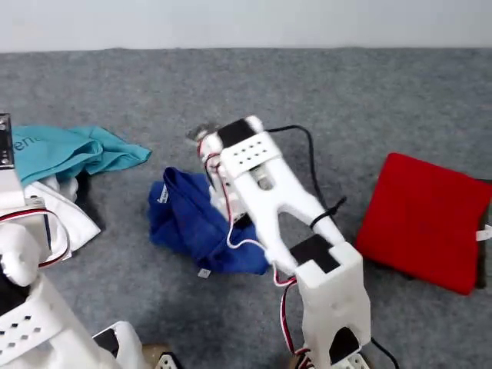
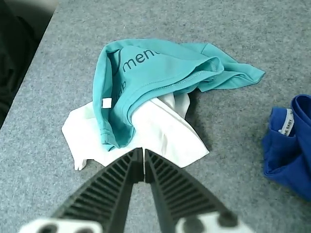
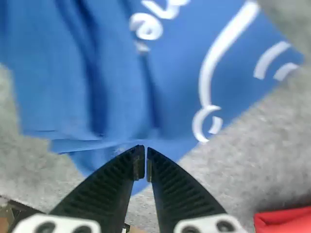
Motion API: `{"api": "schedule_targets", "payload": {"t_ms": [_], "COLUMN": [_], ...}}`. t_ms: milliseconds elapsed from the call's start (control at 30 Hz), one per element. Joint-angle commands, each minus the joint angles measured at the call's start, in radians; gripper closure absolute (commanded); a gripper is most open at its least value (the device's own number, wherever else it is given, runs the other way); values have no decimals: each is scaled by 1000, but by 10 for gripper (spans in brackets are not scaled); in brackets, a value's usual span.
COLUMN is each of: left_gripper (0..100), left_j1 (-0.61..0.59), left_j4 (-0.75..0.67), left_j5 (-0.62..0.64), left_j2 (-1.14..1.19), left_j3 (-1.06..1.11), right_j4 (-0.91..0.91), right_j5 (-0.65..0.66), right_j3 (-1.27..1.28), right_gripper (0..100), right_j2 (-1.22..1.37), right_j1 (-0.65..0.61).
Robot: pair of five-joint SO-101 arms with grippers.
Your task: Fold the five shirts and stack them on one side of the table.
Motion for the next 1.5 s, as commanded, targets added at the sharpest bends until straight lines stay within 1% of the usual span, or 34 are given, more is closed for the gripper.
{"api": "schedule_targets", "payload": {"t_ms": [0,100,200,267,333,500,633,833,967,1133,1233,1300,1367,1467], "left_gripper": [985,985,985,985,985,985,985,985,985,985,985,985,985,985], "left_j1": [-8,-8,-8,-8,-8,-8,-8,-8,-8,-8,-8,-8,-8,-8], "left_j4": [-14,-9,-9,-9,-9,-8,-8,-8,-8,-8,-8,-8,-3,-3], "left_j5": [34,78,80,80,80,80,80,80,80,81,81,81,81,81], "left_j2": [-14,-14,-14,-14,-14,-14,-14,-14,-14,-14,-14,-14,-14,-14], "left_j3": [-4,-4,-4,-4,-4,-4,-4,-4,-4,-4,-4,-4,-4,-4], "right_j4": [-51,-97,-56,12,53,50,50,48,42,-53,-76,-73,-54,21], "right_j5": [2,2,2,2,2,3,5,9,9,11,11,8,6,5], "right_j3": [-31,-153,-373,-522,-621,-605,-471,-215,-146,-167,-278,-385,-473,-594], "right_gripper": [991,991,991,991,991,991,991,991,991,991,991,991,991,991], "right_j2": [36,117,186,225,251,193,130,35,42,148,205,243,272,295], "right_j1": [-128,-243,-329,-343,-328,-202,-122,-62,-90,-234,-312,-337,-340,-308]}}
